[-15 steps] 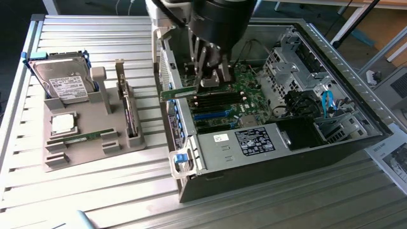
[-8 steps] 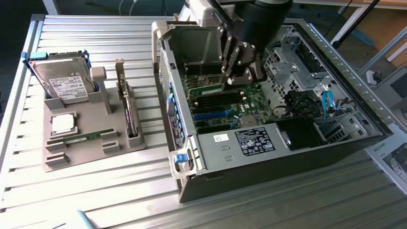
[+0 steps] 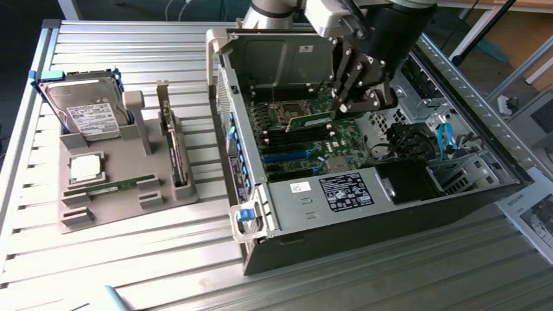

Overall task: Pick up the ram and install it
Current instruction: 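Pick up the ram and move it above insertion slot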

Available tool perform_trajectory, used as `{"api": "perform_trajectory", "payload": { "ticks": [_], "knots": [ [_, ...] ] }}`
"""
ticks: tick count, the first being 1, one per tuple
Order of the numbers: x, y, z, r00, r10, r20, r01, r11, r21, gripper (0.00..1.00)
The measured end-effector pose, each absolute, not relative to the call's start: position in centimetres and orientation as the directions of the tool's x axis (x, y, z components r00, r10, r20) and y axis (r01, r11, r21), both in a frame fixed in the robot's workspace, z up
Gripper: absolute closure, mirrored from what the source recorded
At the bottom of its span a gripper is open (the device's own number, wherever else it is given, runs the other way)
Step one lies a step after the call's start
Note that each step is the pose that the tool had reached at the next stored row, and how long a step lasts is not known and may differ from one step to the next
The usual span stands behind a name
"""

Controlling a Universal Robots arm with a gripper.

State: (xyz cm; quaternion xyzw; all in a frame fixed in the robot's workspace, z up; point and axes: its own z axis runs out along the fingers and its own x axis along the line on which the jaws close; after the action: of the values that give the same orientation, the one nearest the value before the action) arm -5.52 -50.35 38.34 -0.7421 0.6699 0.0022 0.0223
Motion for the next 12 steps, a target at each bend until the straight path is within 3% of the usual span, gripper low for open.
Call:
{"api": "perform_trajectory", "payload": {
  "ticks": [12],
  "knots": [
    [0.8, -50.3, 38.2, 0.102, -0.994, -0.033, -0.994, -0.102, -0.029, 0.87]
  ]
}}
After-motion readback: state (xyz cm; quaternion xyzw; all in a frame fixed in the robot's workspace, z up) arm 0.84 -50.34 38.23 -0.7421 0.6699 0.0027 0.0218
